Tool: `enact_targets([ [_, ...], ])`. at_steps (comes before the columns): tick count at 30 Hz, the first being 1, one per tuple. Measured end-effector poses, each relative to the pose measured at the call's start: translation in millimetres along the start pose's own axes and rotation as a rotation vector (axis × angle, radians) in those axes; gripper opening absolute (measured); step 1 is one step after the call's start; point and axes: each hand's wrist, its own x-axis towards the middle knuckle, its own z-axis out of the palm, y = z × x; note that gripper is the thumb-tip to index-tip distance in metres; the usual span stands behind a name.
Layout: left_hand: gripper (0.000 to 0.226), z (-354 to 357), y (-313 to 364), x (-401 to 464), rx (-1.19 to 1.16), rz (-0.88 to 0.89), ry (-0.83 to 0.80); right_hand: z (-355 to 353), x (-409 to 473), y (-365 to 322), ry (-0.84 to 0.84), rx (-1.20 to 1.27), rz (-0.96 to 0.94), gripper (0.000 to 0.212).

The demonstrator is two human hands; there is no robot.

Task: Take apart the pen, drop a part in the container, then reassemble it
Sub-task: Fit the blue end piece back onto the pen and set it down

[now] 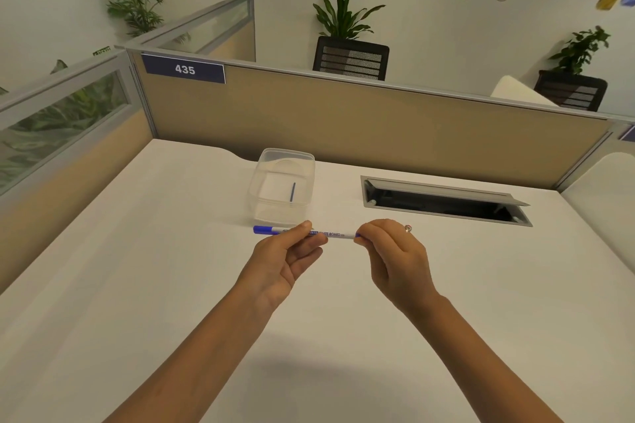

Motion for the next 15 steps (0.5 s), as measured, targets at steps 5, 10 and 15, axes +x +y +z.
enact_targets([
  [5, 0.009, -2, -2, 7, 0.012, 0.014, -0.016, 5, -1, 3, -0.111, 0.076, 0.156, 0.013],
  [10, 0.014, -10, -9, 18, 0.065, 0.039, -0.047, 16, -10, 6, -0.117, 0.317, 0.508, 0.006],
  [15, 0.033, -27, -23, 30, 0.127, -0.007, -0.035, 31, -23, 11, -0.142, 0.496, 0.727, 0.012],
])
